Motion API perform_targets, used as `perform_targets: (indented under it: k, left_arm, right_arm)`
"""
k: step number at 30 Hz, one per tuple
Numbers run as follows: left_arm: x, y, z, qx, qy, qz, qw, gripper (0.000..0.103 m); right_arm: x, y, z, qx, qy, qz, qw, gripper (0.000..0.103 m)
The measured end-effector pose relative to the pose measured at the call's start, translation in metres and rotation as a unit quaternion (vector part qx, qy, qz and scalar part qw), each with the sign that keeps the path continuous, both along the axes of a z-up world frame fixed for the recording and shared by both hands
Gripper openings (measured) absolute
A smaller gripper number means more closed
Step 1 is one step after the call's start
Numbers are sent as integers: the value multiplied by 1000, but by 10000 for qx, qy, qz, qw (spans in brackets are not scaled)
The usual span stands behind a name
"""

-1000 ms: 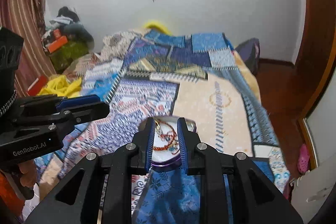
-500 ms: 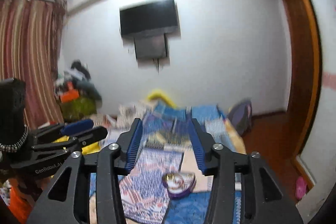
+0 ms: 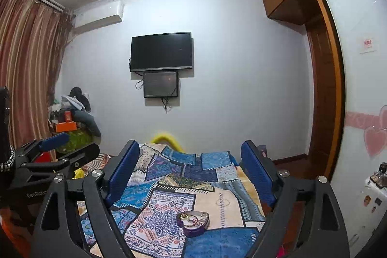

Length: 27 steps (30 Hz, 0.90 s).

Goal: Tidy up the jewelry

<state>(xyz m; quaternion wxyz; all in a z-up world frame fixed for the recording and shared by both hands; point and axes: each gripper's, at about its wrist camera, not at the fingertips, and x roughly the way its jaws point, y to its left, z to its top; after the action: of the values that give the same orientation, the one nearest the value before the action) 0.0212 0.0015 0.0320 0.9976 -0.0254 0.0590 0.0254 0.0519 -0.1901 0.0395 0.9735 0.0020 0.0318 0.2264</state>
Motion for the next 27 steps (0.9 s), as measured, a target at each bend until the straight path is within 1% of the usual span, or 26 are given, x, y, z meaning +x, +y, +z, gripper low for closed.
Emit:
perform_targets:
  k: [7,27]
  left_arm:
    - [-7,-2,-3,13,24,26,10000,98]
    - [1,-2,-7,-47,181,44,9998,99]
  right_arm:
    - [-7,-5,-3,-38,79,37,10000,85]
    - [-9,-17,-10,2,224,-4,9997,85]
